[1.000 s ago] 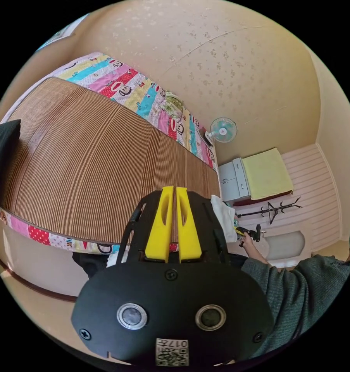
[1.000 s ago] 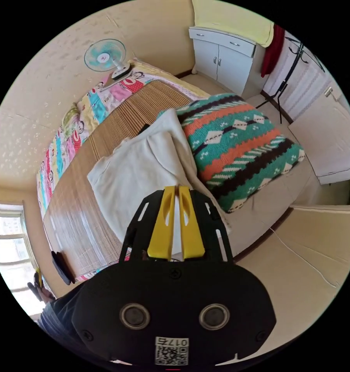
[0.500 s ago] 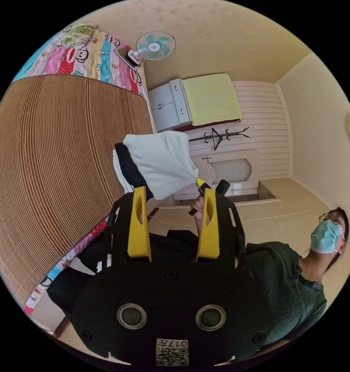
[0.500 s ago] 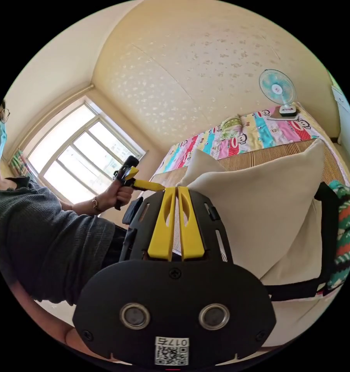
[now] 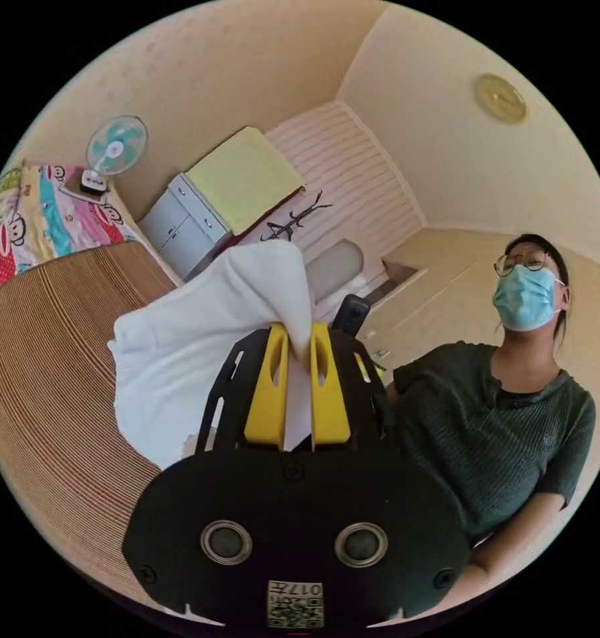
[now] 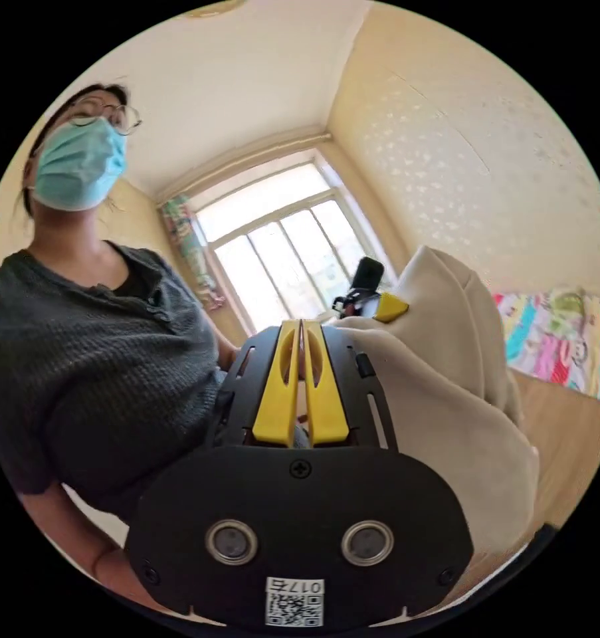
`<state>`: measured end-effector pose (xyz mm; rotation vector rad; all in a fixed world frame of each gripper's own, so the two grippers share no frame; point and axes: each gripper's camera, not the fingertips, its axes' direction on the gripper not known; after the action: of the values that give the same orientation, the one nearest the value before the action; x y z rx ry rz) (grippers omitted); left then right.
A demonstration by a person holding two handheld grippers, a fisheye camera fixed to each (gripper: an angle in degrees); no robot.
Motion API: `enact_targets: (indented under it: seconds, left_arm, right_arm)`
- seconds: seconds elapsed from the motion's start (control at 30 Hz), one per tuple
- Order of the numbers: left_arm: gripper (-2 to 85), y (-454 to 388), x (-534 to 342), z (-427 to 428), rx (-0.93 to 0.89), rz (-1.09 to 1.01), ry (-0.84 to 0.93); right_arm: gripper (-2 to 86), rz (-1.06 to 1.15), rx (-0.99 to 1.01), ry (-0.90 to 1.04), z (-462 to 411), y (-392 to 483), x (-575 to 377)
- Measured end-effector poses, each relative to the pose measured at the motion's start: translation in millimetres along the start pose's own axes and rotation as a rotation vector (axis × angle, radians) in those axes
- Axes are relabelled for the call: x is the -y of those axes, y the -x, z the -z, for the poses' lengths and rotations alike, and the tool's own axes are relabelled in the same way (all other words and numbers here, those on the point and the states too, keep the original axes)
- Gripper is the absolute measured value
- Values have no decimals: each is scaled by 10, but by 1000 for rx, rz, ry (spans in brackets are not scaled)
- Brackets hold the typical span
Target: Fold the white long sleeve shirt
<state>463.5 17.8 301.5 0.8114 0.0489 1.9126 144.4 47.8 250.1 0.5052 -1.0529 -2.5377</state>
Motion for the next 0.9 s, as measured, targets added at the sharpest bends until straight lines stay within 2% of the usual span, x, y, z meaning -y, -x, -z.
enact_targets:
  seconds: [0.03, 0.1, 0.13, 0.23, 0.3, 0.4, 0.53, 0.6, 0.7, 0.8, 0.87, 0.9]
  left_arm:
    - [51, -115, -6, 65, -8, -59, -10]
    - [50, -535, -39, 323, -27, -239, -69]
    - [50, -631, -55, 392, -41, -279, -92]
    - [50, -1026, -219, 780, -215, -497, -230]
    - [49, -1176, -425, 1098, -405, -643, -371]
    - [49, -1200, -648, 1336, -608, -768, -440]
    - [49, -1213, -916, 1279, -484, -714, -478]
    - [49, -1147, -987, 1003, -512, -671, -406]
    - [49, -1012, -1009, 524, -594, -597, -309]
    - [50, -896, -972, 9, -686, -512, -170]
    - [50, -911, -943, -260, -666, -473, -79]
    - [50, -961, -945, -373, -625, -476, -40]
  right_arm:
    - [9, 43, 101, 4, -31, -3, 99]
    - [12, 64, 62, 38, -46, 15, 221]
    - [16, 101, -26, 58, -29, 63, 274]
    - [29, 162, -192, 57, 79, 127, 348]
    - [39, 170, -193, 24, 159, 91, 359]
    - [69, 121, -159, -18, 197, -76, 331]
    - [143, 29, -233, -13, 16, -389, 266]
    - [174, -25, -269, -1, -95, -590, 238]
    - [218, -66, -221, 2, -269, -954, 138]
    - [236, -135, 6, 59, -493, -1350, 27]
    - [183, -94, 229, 124, -642, -1462, -61]
    - [148, -68, 269, 134, -655, -1449, -78]
